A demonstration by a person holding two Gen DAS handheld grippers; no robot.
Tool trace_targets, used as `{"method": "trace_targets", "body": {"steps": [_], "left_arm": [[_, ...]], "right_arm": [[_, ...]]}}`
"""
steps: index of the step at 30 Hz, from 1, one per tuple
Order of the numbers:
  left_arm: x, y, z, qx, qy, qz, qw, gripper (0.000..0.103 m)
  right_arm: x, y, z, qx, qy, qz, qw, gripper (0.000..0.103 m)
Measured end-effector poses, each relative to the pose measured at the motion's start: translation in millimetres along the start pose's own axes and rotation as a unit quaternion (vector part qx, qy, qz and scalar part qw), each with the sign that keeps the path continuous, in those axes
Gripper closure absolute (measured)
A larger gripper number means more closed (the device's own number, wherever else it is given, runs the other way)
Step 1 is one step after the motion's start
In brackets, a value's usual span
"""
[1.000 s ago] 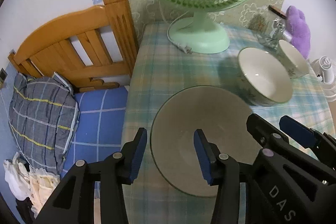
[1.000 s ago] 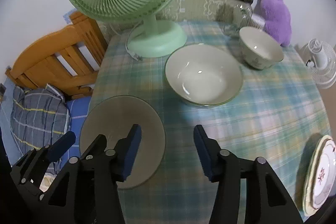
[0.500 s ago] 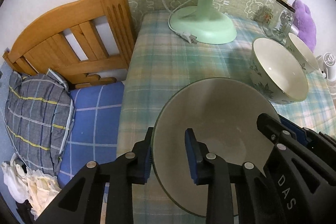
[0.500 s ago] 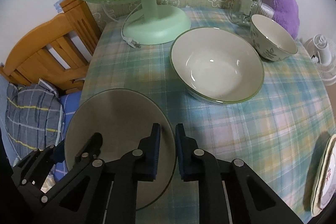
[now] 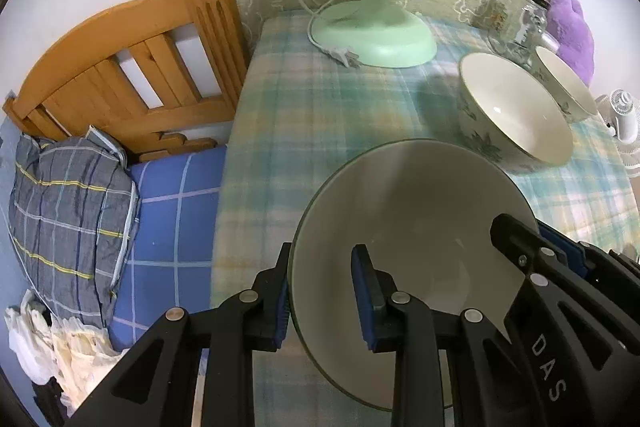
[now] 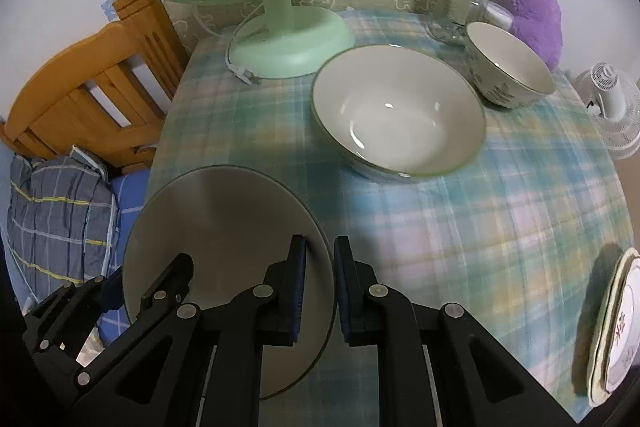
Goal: Organize plates and bowls
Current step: 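Lift the beige bowl with both grippers and carry it beside the plate stack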
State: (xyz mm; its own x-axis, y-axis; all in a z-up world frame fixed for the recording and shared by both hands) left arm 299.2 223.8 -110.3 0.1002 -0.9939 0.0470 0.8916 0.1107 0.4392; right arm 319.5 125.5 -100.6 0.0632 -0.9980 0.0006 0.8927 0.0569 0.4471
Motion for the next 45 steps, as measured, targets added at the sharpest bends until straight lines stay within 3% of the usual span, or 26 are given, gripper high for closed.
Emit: {"method": "trace_targets", "body": {"steps": [11,28,45], "left_arm": [[44.7,-39.5,23.2,-0.012,-0.002,-0.007,0.9999,0.077],[142.5,-93.6,67.5,-0.012,0.000,0.000,0.9999,0.077],[194.8,-140.8,65.9,-0.037,0.010,0.023,0.9990,0.077]], "right_arm": [[40.6,-37.2,24.2,-0.012,-0.006,-0.010,1.000,0.085],[141.9,-93.8,77.8,-0.008,-0.004,-0.008,1.000,0.085],[201.0,-134.1,82.3,-0.024,0.004,0.024,0.999,0.085]]}}
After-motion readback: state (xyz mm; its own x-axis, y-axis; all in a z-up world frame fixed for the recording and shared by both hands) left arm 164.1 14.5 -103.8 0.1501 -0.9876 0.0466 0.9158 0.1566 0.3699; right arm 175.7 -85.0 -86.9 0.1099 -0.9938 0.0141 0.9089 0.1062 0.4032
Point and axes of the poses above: each gripper's, at about its wrist camera, not at the fingertips, and z roughly against the way its jaws point, x to its right, y to its top, the point moved 1 cm from there along -z, roughly the way its jaws point, and after that the axes turned 7 degrees about z, right-handed, at the moved point
